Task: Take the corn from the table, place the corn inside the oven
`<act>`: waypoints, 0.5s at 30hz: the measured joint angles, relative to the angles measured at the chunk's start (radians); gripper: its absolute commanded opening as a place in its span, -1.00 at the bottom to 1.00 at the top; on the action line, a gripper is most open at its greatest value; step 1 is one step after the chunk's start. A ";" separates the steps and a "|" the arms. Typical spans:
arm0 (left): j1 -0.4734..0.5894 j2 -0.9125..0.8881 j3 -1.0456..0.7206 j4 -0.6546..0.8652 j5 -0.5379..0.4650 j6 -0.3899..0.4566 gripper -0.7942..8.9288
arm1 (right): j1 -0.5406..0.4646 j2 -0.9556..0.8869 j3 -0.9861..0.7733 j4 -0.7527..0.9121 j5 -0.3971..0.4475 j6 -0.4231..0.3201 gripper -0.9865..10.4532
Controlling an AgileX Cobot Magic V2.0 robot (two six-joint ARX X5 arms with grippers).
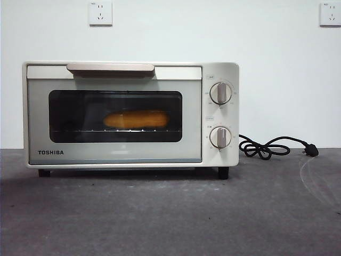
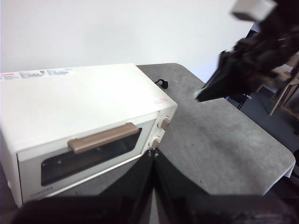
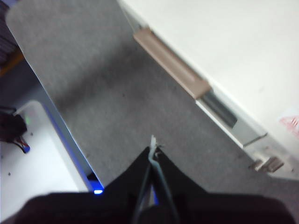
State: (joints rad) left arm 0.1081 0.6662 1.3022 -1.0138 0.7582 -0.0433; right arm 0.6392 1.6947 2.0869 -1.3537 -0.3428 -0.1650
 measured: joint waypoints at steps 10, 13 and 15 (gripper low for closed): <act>0.000 -0.031 0.000 -0.099 -0.074 -0.002 -0.85 | 0.001 -0.095 -0.196 0.000 0.003 -0.011 -0.84; 0.000 -0.049 0.000 -0.120 -0.104 0.002 -0.85 | 0.001 -0.149 -0.260 0.000 0.004 -0.015 -0.84; 0.000 -0.056 0.000 -0.132 -0.119 0.007 -0.85 | 0.001 -0.184 -0.306 0.000 0.012 -0.018 -0.84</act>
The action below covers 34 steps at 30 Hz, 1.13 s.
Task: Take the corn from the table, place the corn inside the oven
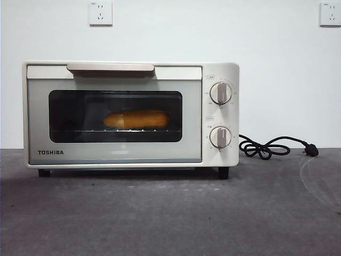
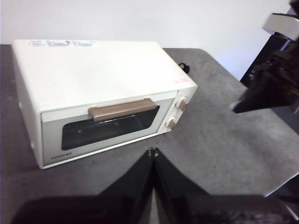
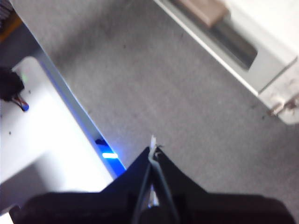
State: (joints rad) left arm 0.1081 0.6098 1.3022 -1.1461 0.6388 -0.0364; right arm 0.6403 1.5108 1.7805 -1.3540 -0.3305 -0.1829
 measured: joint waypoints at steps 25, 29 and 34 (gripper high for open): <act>0.022 -0.261 -0.401 0.058 -0.043 0.024 -0.85 | 0.000 -0.566 -0.669 0.129 0.358 0.121 -0.84; 0.023 -0.261 -0.408 0.086 -0.065 0.027 -0.85 | 0.000 -0.613 -0.767 0.161 0.365 0.132 -0.83; 0.023 -0.253 -0.408 0.084 -0.080 -0.016 -0.84 | 0.000 -0.605 -0.796 0.199 0.493 0.142 -0.83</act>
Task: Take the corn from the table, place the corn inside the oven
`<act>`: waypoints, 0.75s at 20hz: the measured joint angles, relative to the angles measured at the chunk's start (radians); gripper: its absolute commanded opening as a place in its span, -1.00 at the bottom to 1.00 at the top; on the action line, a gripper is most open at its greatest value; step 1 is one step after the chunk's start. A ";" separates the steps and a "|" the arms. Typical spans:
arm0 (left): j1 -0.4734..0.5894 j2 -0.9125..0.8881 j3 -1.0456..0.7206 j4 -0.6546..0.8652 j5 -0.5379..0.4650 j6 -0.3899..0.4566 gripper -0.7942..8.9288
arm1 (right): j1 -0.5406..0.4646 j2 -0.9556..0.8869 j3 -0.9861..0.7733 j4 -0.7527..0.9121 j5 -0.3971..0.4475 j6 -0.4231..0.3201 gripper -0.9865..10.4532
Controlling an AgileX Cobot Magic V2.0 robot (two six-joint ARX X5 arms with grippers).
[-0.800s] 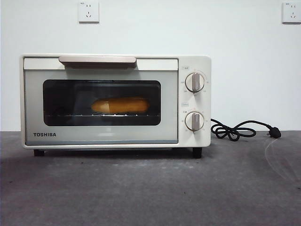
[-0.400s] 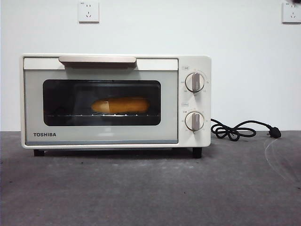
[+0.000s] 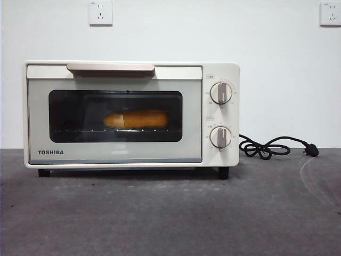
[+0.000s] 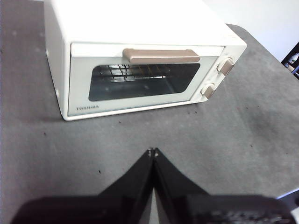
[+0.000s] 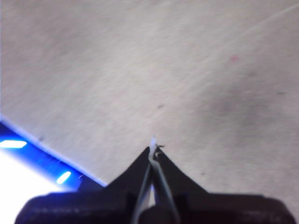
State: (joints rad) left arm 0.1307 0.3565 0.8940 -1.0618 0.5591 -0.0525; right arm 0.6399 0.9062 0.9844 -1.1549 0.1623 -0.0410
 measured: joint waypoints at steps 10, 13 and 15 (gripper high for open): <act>0.000 0.237 0.000 0.001 0.000 -0.020 -0.84 | 0.000 0.000 0.000 0.155 0.006 0.004 -0.83; -0.013 0.303 -0.001 0.016 -0.016 -0.020 -0.84 | 0.000 0.000 0.000 0.211 0.006 0.004 -0.83; -0.022 0.287 -0.001 0.039 -0.018 -0.020 -0.84 | 0.000 0.000 0.000 0.238 0.006 0.004 -0.83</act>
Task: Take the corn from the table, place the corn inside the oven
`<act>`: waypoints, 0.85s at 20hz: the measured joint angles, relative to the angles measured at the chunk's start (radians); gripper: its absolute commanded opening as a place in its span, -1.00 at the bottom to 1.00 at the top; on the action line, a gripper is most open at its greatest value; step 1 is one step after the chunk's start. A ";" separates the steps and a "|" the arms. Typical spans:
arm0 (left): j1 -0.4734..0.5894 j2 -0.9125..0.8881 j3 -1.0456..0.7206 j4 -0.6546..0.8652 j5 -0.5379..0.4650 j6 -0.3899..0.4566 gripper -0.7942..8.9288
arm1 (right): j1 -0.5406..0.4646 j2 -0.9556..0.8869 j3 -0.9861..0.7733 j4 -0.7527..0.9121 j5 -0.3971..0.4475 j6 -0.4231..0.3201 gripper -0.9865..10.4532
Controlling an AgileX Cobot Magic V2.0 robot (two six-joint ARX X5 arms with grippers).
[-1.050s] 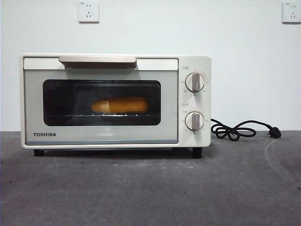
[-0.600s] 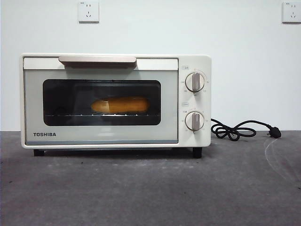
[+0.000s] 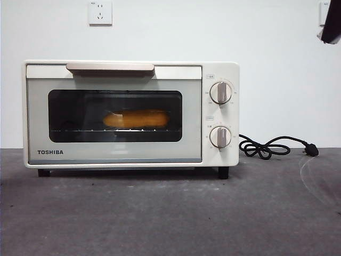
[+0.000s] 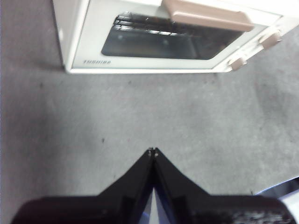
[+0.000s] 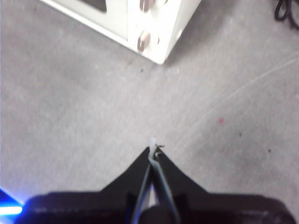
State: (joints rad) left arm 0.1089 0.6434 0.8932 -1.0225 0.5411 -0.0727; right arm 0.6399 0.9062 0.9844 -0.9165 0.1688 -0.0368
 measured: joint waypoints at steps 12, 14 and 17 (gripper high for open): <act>-0.191 -0.304 0.000 0.513 -0.008 0.000 -0.84 | 0.000 0.000 0.000 0.050 0.000 0.000 -0.83; -0.191 -0.305 -0.005 0.753 -0.017 -0.003 -0.84 | 0.000 0.000 0.000 0.050 0.000 0.000 -0.83; -0.191 -0.334 -0.099 1.029 -0.029 -0.007 -0.84 | 0.000 0.000 0.000 0.050 0.000 0.000 -0.83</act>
State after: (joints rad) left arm -0.0818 0.3096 0.7944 0.0067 0.5125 -0.0795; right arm 0.6399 0.9062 0.9844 -0.8665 0.1688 -0.0368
